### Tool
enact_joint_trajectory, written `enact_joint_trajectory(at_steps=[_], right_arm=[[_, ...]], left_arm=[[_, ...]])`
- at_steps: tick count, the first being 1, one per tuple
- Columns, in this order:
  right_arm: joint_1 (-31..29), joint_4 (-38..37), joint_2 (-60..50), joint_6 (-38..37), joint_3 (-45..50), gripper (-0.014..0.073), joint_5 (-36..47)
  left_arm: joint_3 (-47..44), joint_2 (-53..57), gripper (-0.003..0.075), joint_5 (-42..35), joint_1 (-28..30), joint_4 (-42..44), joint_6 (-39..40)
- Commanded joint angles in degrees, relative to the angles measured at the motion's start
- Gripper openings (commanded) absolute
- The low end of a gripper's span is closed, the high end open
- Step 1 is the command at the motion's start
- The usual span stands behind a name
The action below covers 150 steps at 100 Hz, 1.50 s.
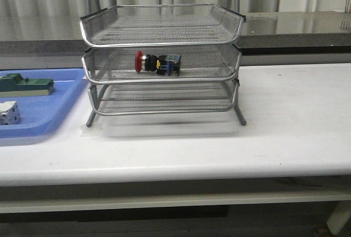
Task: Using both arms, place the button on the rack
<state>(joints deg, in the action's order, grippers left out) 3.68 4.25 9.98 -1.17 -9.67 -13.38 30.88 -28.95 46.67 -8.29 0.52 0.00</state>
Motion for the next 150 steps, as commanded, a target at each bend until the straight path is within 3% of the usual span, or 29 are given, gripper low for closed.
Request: enact_joint_trajectory(at_steps=[1, 33, 64, 150], right_arm=[[-1.6, -0.4, -2.0, -0.1, 0.0, -0.006, 5.0], [-3.9, -0.4, -11.8, -0.1, 5.7, -0.006, 5.4], [-3.9, -0.4, -11.7, -0.1, 10.2, -0.006, 10.3], [-3.9, -1.9, -11.7, 0.0, 10.2, -0.006, 11.0]], left_arm=[[1.5, -0.3, -0.0021, -3.8, 0.1, -0.5, 0.7], [1.5, -0.3, -0.0021, -3.8, 0.1, -0.5, 0.7], [1.5, -0.3, -0.0021, -3.8, 0.1, -0.5, 0.7], [1.5, -0.3, -0.0021, -3.8, 0.1, -0.5, 0.7]])
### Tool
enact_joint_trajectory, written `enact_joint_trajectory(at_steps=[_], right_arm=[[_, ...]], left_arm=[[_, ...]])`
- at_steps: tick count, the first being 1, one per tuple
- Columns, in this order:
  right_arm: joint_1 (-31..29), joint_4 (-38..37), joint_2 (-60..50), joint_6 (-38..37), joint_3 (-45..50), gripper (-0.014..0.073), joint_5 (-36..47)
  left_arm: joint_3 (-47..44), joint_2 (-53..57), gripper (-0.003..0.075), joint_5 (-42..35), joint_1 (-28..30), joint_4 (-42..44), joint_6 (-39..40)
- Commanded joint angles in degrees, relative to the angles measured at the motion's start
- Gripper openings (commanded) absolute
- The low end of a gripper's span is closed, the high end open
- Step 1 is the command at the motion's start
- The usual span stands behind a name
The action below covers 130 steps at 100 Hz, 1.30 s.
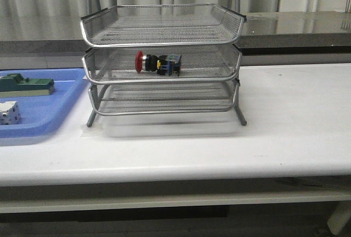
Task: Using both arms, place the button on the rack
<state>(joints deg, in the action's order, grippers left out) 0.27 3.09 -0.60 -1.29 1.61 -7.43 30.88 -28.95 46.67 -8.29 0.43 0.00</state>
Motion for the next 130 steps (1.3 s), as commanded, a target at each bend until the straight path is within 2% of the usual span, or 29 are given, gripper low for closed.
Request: enact_joint_trajectory(at_steps=[1, 63, 72, 89, 102, 118, 130], right_arm=[[-0.4, -0.7, -1.2, 0.1, -1.1, -0.006, 5.0], [-0.4, -0.7, -1.2, 0.1, -1.1, -0.006, 5.0], [-0.4, -0.7, -1.2, 0.1, -1.1, -0.006, 5.0], [-0.4, -0.7, -1.2, 0.1, -1.1, -0.006, 5.0], [-0.4, -0.7, -1.2, 0.1, -1.1, -0.006, 5.0], [-0.4, -0.7, -1.2, 0.1, -1.1, -0.006, 5.0], [-0.4, -0.7, -1.2, 0.1, -1.1, -0.006, 5.0]], left_arm=[[1.5, -0.3, -0.0021, -3.8, 0.1, -0.4, 0.7], [1.5, -0.3, -0.0021, -4.5, 0.1, -0.4, 0.7], [1.1, -0.3, -0.0021, -9.8, 0.1, -0.4, 0.7], [-3.1, -0.3, -0.0021, -29.1, 0.1, -0.4, 0.7], [-8.8, 1.6, -0.0021, -40.3, 0.1, -0.4, 0.7], [-17.3, 6.6, -0.0021, -49.1, 0.1, 0.7, 0.7], [-23.1, 12.2, -0.0021, -51.2, 0.4, 0.8, 0.7]])
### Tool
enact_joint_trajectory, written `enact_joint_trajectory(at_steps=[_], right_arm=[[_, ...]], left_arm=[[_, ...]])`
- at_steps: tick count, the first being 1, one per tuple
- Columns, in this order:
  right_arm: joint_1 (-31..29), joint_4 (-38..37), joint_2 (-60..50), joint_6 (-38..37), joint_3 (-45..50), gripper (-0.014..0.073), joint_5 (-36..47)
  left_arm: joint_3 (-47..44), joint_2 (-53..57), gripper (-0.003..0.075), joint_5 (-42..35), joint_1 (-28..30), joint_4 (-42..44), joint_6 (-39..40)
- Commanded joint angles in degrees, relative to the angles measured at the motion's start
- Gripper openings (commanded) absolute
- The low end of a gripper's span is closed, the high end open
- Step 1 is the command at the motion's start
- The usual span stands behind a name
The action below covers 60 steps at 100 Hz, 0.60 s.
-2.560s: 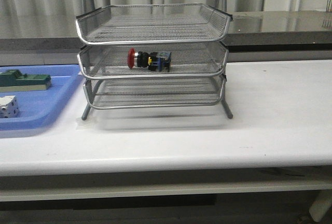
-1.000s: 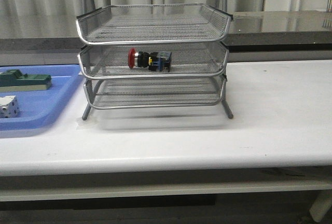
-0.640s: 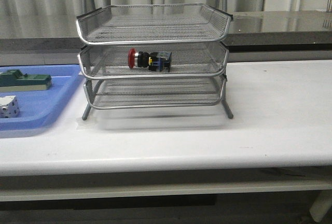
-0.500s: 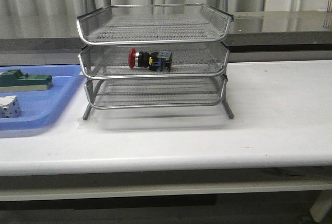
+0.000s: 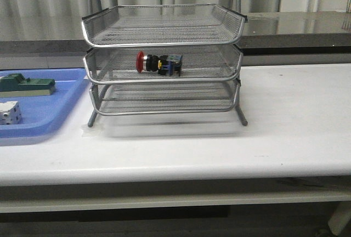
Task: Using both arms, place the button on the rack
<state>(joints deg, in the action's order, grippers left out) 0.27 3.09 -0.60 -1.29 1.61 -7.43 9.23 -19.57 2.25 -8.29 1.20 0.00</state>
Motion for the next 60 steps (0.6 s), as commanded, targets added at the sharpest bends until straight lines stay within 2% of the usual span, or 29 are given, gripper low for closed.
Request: enact_joint_trajectory(at_steps=[1, 37, 45, 60], right_arm=[[-0.4, -0.7, -1.2, 0.1, -1.1, -0.006, 5.0], [-0.4, -0.7, -1.2, 0.1, -1.1, -0.006, 5.0], [-0.4, -0.7, -1.2, 0.1, -1.1, -0.006, 5.0], [-0.4, -0.7, -1.2, 0.1, -1.1, -0.006, 5.0]], left_arm=[[-1.8, 3.1, -0.0021, -6.8, 0.5, 0.1, 0.7], [-12.3, 18.0, -0.0021, -6.9, 4.3, 0.1, 0.7], [-12.3, 20.5, -0.0021, -4.7, 4.3, 0.1, 0.7], [-12.3, 21.7, -0.0021, -5.3, 4.3, 0.8, 0.7]])
